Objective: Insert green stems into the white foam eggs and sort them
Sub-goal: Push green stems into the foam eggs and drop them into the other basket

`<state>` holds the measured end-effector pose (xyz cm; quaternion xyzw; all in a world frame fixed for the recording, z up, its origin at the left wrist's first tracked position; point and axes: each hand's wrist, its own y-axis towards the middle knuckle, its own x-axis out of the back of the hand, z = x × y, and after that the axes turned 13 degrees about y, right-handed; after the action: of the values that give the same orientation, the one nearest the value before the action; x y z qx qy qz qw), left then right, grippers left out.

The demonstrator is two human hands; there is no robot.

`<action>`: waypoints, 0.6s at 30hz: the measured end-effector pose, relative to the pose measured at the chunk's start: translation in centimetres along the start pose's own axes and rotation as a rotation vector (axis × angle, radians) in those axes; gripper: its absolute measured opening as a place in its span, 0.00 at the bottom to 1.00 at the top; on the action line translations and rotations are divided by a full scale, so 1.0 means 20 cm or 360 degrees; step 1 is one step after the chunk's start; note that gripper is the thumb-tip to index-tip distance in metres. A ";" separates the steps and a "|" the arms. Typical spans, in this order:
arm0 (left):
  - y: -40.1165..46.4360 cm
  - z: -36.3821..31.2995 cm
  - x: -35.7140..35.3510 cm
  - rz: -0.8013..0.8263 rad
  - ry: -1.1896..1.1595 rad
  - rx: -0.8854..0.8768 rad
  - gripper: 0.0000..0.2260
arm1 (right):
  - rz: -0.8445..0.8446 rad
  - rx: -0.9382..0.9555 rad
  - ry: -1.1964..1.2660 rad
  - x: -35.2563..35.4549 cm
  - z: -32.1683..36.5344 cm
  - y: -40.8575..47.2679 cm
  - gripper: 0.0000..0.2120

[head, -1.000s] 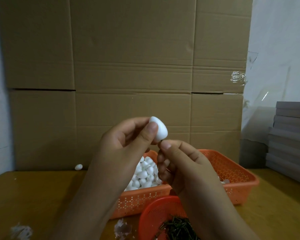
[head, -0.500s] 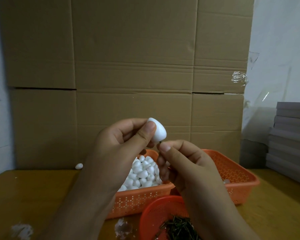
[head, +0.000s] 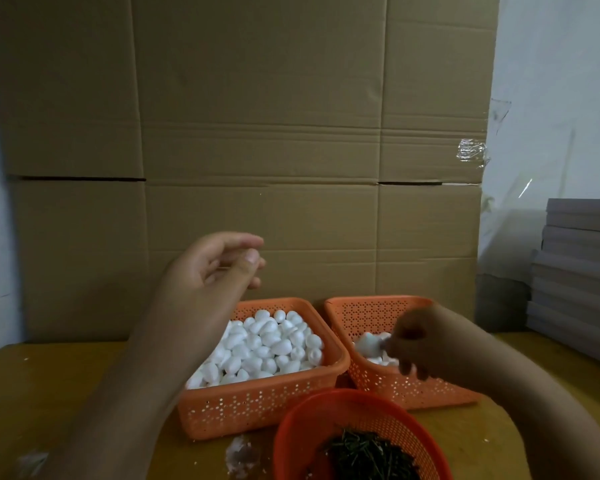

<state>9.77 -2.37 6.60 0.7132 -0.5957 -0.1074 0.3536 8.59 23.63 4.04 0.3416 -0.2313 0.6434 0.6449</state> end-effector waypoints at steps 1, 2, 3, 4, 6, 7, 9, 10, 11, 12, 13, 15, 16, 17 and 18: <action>0.00 0.00 0.00 -0.0020 0.0022 -0.0003 0.08 | 0.0049 -0.0102 -0.0118 0.00 -0.05 0.02 0.10; 0.01 0.01 0.01 -0.0033 0.0039 -0.0007 0.08 | 0.0052 -0.0175 -0.0168 -0.01 -0.08 0.05 0.10; 0.01 0.01 0.01 -0.0040 0.0051 -0.0011 0.08 | -0.0028 -0.0216 -0.0187 -0.02 -0.11 0.07 0.10; 0.01 0.01 0.01 -0.0046 0.0060 -0.0016 0.08 | -0.0209 -0.0226 -0.0210 -0.02 -0.14 0.09 0.10; 0.01 0.01 0.01 -0.0056 0.0072 -0.0022 0.08 | -0.0682 -0.0191 -0.0272 -0.02 -0.18 0.12 0.12; 0.01 0.01 0.01 -0.0061 0.0078 -0.0026 0.08 | -0.0821 -0.0180 -0.0293 -0.02 -0.19 0.12 0.15; 0.01 0.01 0.02 -0.0063 0.0100 -0.0030 0.08 | -0.0851 -0.0154 -0.0267 -0.03 -0.20 0.12 0.22; 0.01 0.01 0.02 -0.0059 0.0112 -0.0030 0.08 | -0.0801 -0.0128 -0.0250 -0.03 -0.20 0.12 0.23; 0.01 0.02 0.02 -0.0054 0.0120 -0.0028 0.08 | -0.0734 -0.0087 -0.0215 -0.03 -0.19 0.12 0.20; 0.02 0.02 0.02 -0.0048 0.0129 -0.0028 0.08 | -0.0634 -0.0043 -0.0173 -0.03 -0.18 0.12 0.17; 0.02 0.02 0.02 -0.0042 0.0140 -0.0024 0.08 | -0.0494 -0.0001 -0.0142 -0.04 -0.17 0.12 0.12; 0.02 0.03 0.02 -0.0031 0.0147 -0.0014 0.08 | -0.0152 0.0069 -0.0157 -0.08 -0.12 0.09 0.07; 0.02 0.04 0.02 -0.0029 0.0149 -0.0015 0.08 | -0.0014 0.0107 -0.0175 -0.11 -0.09 0.08 0.07; 0.02 0.04 0.02 -0.0033 0.0153 -0.0021 0.08 | 0.0073 0.0151 -0.0176 -0.15 -0.06 0.07 0.07; 0.02 0.04 0.02 -0.0046 0.0153 -0.0029 0.08 | 0.0106 0.0201 -0.0160 -0.18 -0.04 0.06 0.08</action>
<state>9.10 -3.01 6.49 0.7228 -0.5666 -0.0836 0.3868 6.99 21.74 1.14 0.4057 -0.2335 0.6597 0.5879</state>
